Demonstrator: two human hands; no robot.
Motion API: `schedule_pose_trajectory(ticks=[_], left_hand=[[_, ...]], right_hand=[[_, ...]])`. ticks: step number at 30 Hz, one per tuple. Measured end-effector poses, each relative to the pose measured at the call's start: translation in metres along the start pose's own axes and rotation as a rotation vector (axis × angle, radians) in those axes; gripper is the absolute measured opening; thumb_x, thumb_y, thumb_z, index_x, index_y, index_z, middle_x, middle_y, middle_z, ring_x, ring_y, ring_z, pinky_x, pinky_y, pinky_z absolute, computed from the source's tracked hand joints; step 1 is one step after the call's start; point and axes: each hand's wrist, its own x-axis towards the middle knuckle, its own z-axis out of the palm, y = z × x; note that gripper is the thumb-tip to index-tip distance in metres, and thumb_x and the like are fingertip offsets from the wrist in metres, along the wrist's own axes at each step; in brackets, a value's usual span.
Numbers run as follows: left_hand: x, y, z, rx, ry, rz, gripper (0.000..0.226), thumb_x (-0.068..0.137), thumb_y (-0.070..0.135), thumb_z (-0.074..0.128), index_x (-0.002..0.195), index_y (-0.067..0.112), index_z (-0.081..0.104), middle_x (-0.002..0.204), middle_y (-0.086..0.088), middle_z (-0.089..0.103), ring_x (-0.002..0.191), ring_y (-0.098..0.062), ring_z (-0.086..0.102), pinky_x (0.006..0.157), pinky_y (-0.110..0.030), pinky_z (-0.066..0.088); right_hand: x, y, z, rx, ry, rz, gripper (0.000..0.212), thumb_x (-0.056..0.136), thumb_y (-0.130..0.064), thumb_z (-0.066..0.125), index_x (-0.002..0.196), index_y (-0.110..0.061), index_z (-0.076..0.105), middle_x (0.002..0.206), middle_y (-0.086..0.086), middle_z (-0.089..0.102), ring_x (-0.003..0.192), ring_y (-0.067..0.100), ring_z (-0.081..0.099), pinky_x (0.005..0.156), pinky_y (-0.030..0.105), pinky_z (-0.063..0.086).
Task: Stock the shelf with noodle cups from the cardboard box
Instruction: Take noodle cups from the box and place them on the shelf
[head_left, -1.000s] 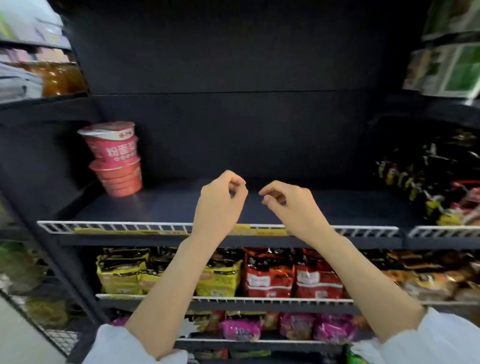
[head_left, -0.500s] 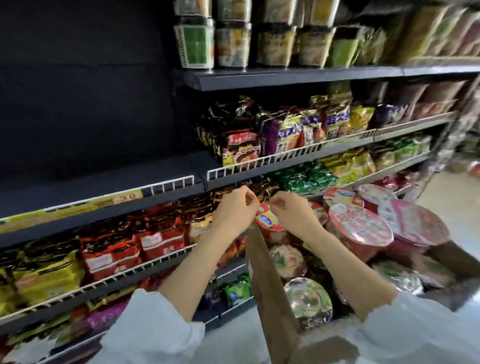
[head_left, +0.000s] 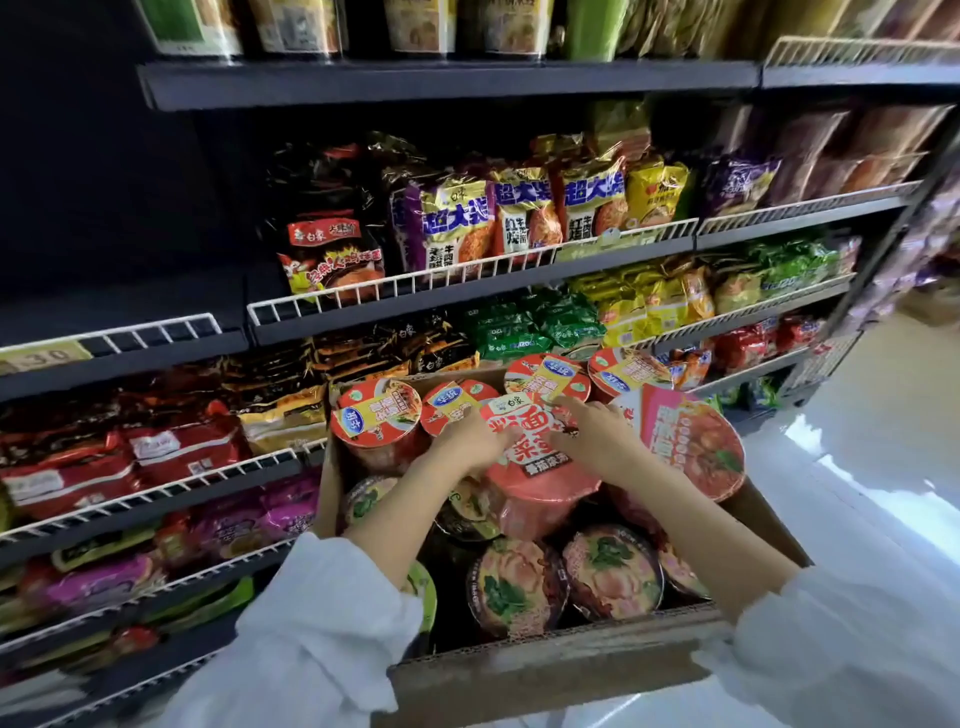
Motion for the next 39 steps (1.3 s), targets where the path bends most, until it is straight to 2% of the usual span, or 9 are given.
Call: schedule_pose_trajectory(ticks=[3,9,15,18,22,30,33,36,39], left_hand=[[0.0,-0.005,0.002,-0.034,0.07,0.004,0.063,0.085,0.057,0.055,0.131,0.014,0.047,0.118,-0.003,0.065,0.1,-0.024,0.065,0.086,-0.038,0.054],[-0.032,0.028,-0.034,-0.196,0.355,0.055,0.035,0.091,0.044,0.055,0.095,0.011,0.064,0.083,-0.004,0.071,0.064,-0.023,0.067,0.05,-0.028,0.048],[-0.035,0.094,-0.034,-0.337,0.389,0.175,0.037,0.092,0.043,0.055,0.095,0.007,0.064,0.085,-0.004,0.07,0.066,-0.019,0.069,0.049,-0.024,0.055],[-0.025,0.126,-0.009,-0.463,0.275,0.17,0.042,0.091,0.041,0.056,0.095,0.001,0.066,0.091,-0.008,0.071,0.076,-0.022,0.069,0.066,-0.034,0.06],[-0.024,0.145,0.03,-0.525,0.106,0.114,0.032,0.093,0.037,0.055,0.086,0.008,0.065,0.086,-0.005,0.068,0.067,-0.012,0.061,0.05,-0.018,0.049],[-0.021,0.122,0.06,-0.631,-0.181,-0.06,0.052,0.084,0.068,0.04,0.108,0.026,0.057,0.108,0.001,0.061,0.105,-0.021,0.049,0.109,-0.048,0.026],[-0.022,0.121,0.061,-0.697,-0.175,-0.08,0.052,0.084,0.067,0.04,0.101,0.022,0.061,0.107,-0.007,0.063,0.095,-0.023,0.055,0.091,-0.044,0.038],[-0.024,0.117,0.056,-0.754,-0.148,-0.094,0.055,0.083,0.068,0.041,0.1,0.02,0.062,0.107,-0.009,0.064,0.094,-0.023,0.057,0.088,-0.041,0.04],[-0.028,0.108,0.044,-0.819,-0.123,-0.087,0.054,0.082,0.069,0.043,0.094,0.021,0.065,0.101,-0.008,0.068,0.094,-0.025,0.059,0.09,-0.041,0.042]], right_hand=[[-0.002,0.009,-0.004,0.141,0.055,-0.116,0.053,0.093,-0.033,0.055,0.142,-0.02,0.04,0.137,0.01,0.051,0.129,0.03,0.042,0.108,0.041,0.033],[-0.006,0.02,-0.032,1.014,0.114,-0.12,0.048,0.091,-0.016,0.06,0.136,-0.024,0.047,0.13,-0.003,0.052,0.113,0.018,0.055,0.091,0.034,0.051],[-0.023,0.04,-0.086,1.408,0.155,-0.067,0.017,0.091,-0.015,0.05,0.099,-0.024,0.061,0.088,0.004,0.068,0.073,0.018,0.065,0.059,0.028,0.052],[-0.039,0.067,-0.105,1.492,0.264,0.04,0.012,0.089,-0.019,0.044,0.091,-0.015,0.055,0.081,0.005,0.062,0.071,0.018,0.058,0.058,0.026,0.047],[-0.053,0.107,-0.104,1.42,0.305,0.187,0.015,0.093,-0.019,0.041,0.083,-0.015,0.052,0.073,0.003,0.06,0.062,0.014,0.055,0.045,0.018,0.043],[-0.063,0.125,-0.076,1.355,0.119,0.204,0.056,0.089,-0.065,0.032,0.122,-0.026,0.056,0.114,-0.001,0.066,0.108,0.016,0.058,0.096,0.034,0.042],[-0.068,0.114,-0.079,1.367,0.139,0.211,0.054,0.09,-0.064,0.029,0.118,-0.027,0.056,0.116,0.002,0.063,0.107,0.018,0.057,0.103,0.039,0.039],[-0.07,0.1,-0.084,1.35,0.117,0.207,0.047,0.095,-0.058,0.026,0.099,-0.022,0.056,0.09,-0.002,0.064,0.082,0.01,0.059,0.078,0.028,0.046],[-0.072,0.083,-0.088,1.303,0.101,0.228,0.052,0.095,-0.058,0.025,0.113,-0.019,0.054,0.089,-0.001,0.061,0.072,0.007,0.055,0.079,0.026,0.042]])
